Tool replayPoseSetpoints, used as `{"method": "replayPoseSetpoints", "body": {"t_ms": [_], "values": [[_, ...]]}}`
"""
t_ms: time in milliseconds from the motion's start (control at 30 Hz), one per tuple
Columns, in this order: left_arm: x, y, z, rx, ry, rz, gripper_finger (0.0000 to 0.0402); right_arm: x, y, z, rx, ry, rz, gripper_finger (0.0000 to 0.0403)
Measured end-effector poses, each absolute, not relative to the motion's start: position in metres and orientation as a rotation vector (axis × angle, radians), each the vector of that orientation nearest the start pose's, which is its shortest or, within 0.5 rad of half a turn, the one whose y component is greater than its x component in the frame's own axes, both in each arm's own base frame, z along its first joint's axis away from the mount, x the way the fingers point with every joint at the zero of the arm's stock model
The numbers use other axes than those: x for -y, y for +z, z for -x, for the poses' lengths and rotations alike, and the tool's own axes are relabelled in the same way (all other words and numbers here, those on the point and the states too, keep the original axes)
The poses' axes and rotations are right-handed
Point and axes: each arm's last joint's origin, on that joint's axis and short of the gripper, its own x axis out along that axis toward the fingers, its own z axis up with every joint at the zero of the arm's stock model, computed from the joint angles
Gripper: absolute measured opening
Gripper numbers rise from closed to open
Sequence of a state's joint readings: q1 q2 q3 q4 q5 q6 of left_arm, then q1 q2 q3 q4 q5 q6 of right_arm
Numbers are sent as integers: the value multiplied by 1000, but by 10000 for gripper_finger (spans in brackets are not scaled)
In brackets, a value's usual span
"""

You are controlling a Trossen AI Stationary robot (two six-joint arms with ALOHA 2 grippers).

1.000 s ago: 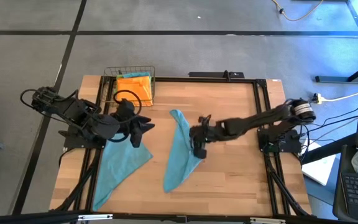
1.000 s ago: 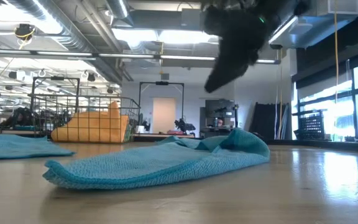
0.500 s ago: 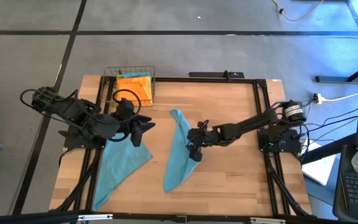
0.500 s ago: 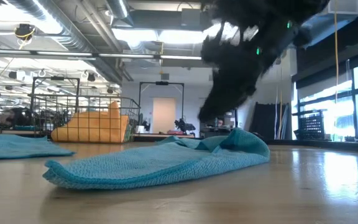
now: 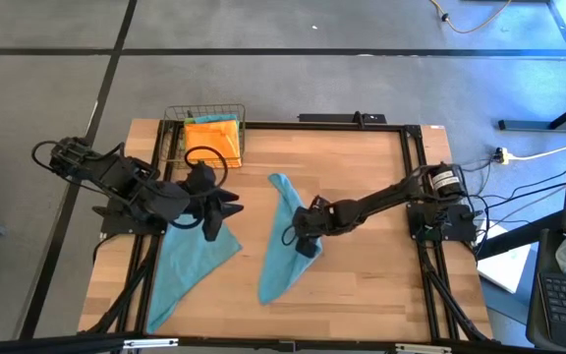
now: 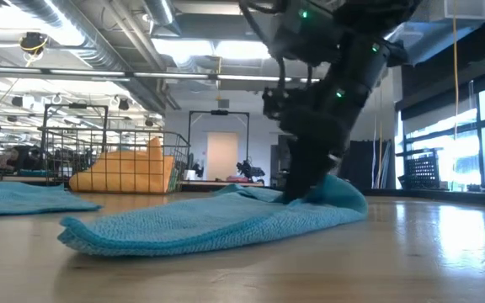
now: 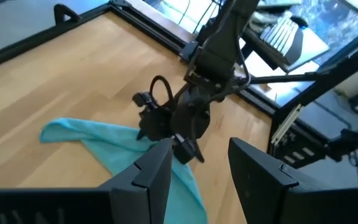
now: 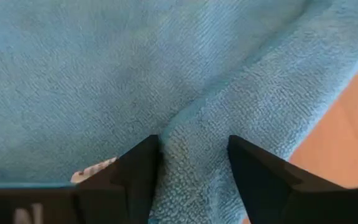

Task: Fold microfiber towels
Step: Fold the right light blue microfiber cloth

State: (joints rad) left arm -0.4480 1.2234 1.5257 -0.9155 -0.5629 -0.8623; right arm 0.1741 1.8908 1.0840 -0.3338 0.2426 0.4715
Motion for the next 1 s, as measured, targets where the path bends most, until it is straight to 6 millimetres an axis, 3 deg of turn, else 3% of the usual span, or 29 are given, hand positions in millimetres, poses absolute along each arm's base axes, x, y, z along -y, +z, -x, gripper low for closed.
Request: {"method": "replayPoseSetpoints", "body": {"t_ms": [167, 300, 500, 800, 1000], "values": [[79, 429, -200, -467, 335, 520, 150, -55, 140, -345, -1105, -311, -214, 151], [75, 432, -194, -440, 358, 493, 150, -53, 160, -336, -1106, -311, -209, 99], [67, 440, -183, -365, 420, 486, 150, -48, 167, -317, -1234, -286, -33, 13], [63, 447, -179, -252, 511, 487, 150, -47, 187, -309, -1212, -191, 90, 7], [63, 452, -183, -178, 536, 515, 150, -45, 228, -303, -1072, -163, 139, 9]]}}
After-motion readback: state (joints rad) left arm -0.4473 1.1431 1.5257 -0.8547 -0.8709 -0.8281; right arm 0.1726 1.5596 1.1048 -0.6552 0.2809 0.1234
